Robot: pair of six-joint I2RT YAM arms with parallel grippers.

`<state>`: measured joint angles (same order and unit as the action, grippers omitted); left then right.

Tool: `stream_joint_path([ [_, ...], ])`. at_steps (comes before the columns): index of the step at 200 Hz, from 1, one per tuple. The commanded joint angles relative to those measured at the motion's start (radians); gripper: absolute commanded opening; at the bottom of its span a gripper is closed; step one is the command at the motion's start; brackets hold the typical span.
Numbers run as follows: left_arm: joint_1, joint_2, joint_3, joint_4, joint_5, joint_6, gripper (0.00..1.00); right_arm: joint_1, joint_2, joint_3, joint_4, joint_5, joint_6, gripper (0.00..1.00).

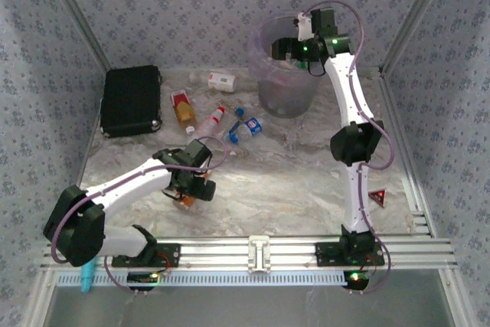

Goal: Put the plastic bottles in the bin

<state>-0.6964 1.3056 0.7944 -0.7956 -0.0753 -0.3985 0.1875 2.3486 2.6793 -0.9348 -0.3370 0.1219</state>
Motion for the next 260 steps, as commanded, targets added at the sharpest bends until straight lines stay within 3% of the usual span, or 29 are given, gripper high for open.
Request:
stream_joint_path([
  [1, -0.014, -0.002, 0.003, -0.069, 0.008, -0.034, 0.95, -0.022, -0.106, 0.044, -0.022, 0.015, -0.014, 1.00],
  [60, -0.036, -0.018, -0.014, -0.120, -0.004, -0.097, 0.95, -0.017, -0.326, -0.093, 0.001, 0.020, -0.044, 1.00],
  [82, -0.035, -0.008, -0.028, -0.103, -0.018, -0.105, 0.92, 0.001, -0.436, -0.231, 0.022, -0.004, -0.058, 1.00],
  [101, -0.036, -0.006, -0.035, -0.081, -0.004, -0.112, 0.80, 0.015, -0.544, -0.368, 0.050, -0.025, -0.062, 1.00],
  [137, -0.040, -0.005, -0.044, -0.085, 0.000, -0.133, 0.71, 0.018, -0.740, -0.615, 0.096, -0.036, -0.035, 1.00],
  [176, -0.042, 0.019, -0.071, -0.037, 0.023, -0.150, 0.68, 0.020, -0.946, -0.915, 0.174, -0.022, 0.002, 1.00],
  [217, -0.052, 0.047, -0.073, -0.012, 0.028, -0.152, 0.64, 0.012, -1.078, -1.116, 0.202, -0.008, 0.043, 1.00],
  [260, -0.057, 0.027, -0.059, -0.005, 0.022, -0.154, 0.56, -0.014, -1.185, -1.338, 0.363, -0.094, 0.145, 1.00],
])
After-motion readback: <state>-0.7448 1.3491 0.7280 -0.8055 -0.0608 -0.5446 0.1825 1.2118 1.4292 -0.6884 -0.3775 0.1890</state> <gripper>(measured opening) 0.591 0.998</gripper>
